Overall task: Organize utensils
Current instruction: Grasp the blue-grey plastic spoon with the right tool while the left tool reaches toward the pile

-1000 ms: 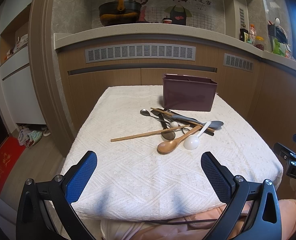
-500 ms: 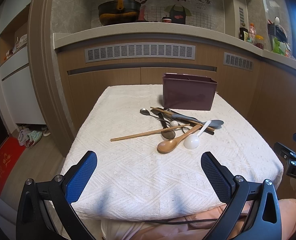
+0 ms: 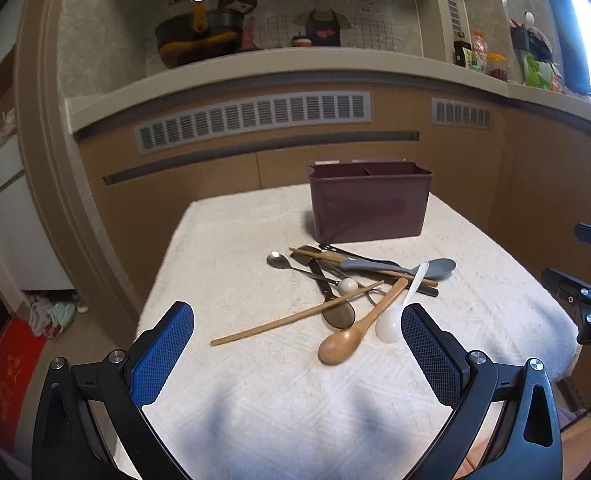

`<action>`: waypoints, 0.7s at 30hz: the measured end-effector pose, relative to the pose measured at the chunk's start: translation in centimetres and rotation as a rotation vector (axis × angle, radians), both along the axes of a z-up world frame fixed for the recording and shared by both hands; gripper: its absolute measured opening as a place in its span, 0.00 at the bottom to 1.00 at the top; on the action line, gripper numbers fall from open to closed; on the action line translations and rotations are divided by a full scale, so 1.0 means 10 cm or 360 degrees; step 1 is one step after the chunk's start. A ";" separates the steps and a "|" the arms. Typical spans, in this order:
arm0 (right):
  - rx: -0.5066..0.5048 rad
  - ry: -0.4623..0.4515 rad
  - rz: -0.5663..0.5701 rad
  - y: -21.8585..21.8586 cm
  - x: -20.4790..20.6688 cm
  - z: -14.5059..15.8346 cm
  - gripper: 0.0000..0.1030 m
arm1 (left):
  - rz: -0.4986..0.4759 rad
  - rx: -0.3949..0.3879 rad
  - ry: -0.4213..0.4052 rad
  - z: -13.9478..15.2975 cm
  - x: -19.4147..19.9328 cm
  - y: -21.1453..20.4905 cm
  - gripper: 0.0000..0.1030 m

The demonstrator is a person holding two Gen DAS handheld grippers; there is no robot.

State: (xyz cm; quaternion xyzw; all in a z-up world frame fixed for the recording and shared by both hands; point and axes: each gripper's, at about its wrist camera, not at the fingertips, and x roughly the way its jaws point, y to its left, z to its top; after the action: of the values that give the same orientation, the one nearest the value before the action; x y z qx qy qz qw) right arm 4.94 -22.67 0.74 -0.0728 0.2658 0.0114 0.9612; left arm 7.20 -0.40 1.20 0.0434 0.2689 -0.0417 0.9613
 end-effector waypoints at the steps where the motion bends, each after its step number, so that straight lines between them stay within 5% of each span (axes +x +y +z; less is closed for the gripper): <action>1: 0.0011 0.0036 0.0033 0.02 0.09 0.00 1.00 | -0.0017 -0.0018 0.0031 -0.02 0.08 0.01 1.00; 11: -0.0014 0.0355 0.0418 0.38 1.04 -0.22 0.96 | 0.0007 -0.0131 0.0245 -0.25 0.72 0.26 1.00; 12: -0.0009 0.0397 0.0488 0.45 1.15 -0.26 0.92 | 0.0005 -0.0165 0.0282 -0.29 0.79 0.30 0.99; 14: -0.0003 0.0477 0.0583 0.57 1.36 -0.34 0.64 | 0.0010 -0.0230 0.0331 -0.36 0.88 0.37 0.99; 17: -0.0004 0.0590 0.0727 0.74 1.66 -0.46 0.40 | 0.0060 -0.0261 0.0376 -0.45 0.96 0.46 0.99; 21: -0.0132 0.0609 0.0816 0.92 1.86 -0.58 0.30 | 0.0113 -0.0278 0.0398 -0.51 1.01 0.54 0.99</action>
State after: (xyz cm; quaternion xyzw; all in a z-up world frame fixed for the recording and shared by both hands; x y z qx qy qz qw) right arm 23.54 -13.43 -5.08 -0.1730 0.4149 0.2558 0.8559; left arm 17.31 5.00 -3.93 -0.0554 0.3832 -0.0359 0.9213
